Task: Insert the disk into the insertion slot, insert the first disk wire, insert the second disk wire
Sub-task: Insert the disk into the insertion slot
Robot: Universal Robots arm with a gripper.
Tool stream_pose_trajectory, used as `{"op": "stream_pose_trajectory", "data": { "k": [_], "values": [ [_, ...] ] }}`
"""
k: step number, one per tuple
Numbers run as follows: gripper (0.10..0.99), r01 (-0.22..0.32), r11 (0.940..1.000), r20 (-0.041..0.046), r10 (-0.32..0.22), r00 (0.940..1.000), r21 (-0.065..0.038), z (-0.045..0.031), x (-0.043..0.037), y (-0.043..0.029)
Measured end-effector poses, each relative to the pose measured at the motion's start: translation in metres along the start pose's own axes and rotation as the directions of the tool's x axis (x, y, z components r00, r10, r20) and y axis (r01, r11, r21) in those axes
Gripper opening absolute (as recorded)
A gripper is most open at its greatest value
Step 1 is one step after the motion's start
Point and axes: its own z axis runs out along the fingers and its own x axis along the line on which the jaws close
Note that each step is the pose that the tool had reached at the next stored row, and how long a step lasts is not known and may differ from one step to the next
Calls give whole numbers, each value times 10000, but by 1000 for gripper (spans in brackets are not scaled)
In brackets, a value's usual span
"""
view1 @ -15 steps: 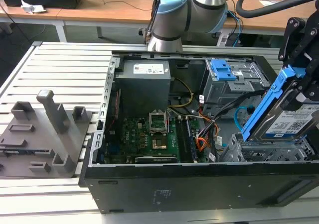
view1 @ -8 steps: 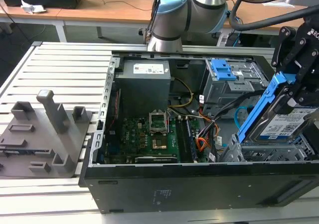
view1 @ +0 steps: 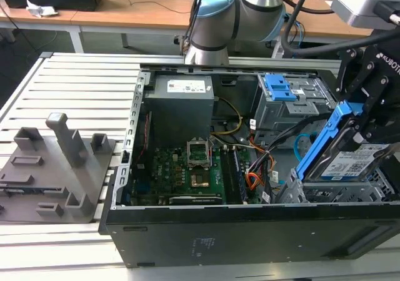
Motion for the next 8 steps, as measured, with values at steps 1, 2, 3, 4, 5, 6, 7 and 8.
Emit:
{"op": "stream_pose_trajectory", "data": {
  "k": [1, 2, 3, 4, 5, 6, 7, 8],
  "values": [
    [369, 0, 10000, -2, 0, 10000, 0, 41, 0, -2],
    [369, 0, 10000, -1, 0, 10000, 1, 62, 0, -3],
    [369, 0, 10000, 0, 0, 10000, 1, 83, 0, -3],
    [369, 0, 10000, -1, 0, 10000, 1, 95, 0, -4],
    [369, 0, 10000, 0, 0, 10000, 1, 104, 0, -4],
    [369, 0, 10000, 1, 0, 10000, 0, 112, 0, -5],
    [369, 0, 10000, -1, 0, 10000, 1, 124, 0, -5],
    [369, 0, 10000, -1, 0, 10000, 1, 139, 1, -5]
  ]
}}
